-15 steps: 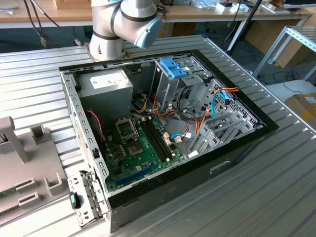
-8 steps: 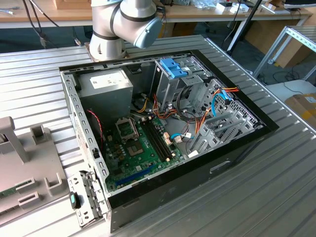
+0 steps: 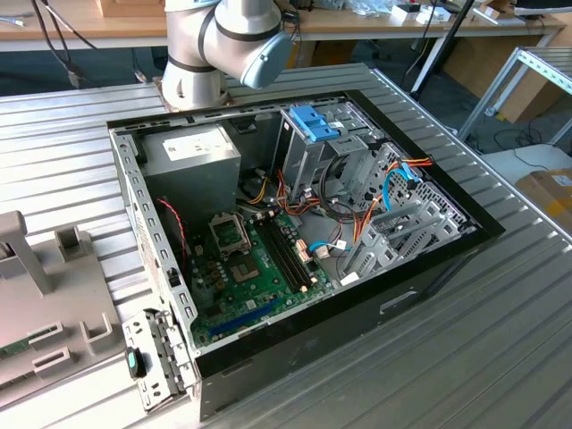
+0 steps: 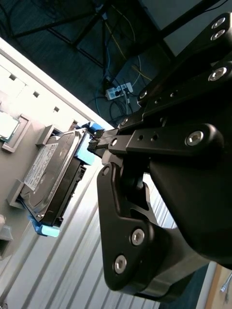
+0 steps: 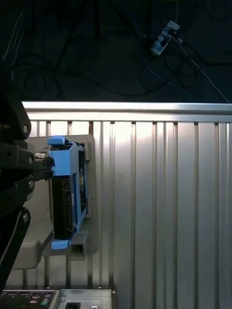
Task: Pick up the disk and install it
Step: 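Reach for the disk, then pick up the disk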
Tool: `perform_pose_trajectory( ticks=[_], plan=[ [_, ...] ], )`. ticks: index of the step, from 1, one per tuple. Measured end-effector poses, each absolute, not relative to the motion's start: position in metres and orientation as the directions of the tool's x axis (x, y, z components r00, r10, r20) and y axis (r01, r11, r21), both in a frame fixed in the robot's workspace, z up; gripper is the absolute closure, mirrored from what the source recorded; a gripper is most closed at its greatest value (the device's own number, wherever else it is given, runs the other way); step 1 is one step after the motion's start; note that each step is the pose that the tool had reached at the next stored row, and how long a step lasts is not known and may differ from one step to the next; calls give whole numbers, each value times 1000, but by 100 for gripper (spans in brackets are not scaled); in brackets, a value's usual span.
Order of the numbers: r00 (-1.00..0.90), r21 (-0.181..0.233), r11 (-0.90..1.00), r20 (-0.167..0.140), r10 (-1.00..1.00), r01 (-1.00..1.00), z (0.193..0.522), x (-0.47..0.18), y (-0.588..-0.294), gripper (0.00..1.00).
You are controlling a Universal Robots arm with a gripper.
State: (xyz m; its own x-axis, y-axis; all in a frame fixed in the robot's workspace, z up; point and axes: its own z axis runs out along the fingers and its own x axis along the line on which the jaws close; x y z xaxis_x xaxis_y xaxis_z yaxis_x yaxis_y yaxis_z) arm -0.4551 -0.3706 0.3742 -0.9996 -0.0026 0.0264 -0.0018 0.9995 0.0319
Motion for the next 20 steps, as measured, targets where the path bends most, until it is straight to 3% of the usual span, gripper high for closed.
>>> perform_pose_trajectory(
  ticks=[20],
  plan=[
    [-1000,32,999,26,-3,-2,371,-453,-369,89]
  ],
)
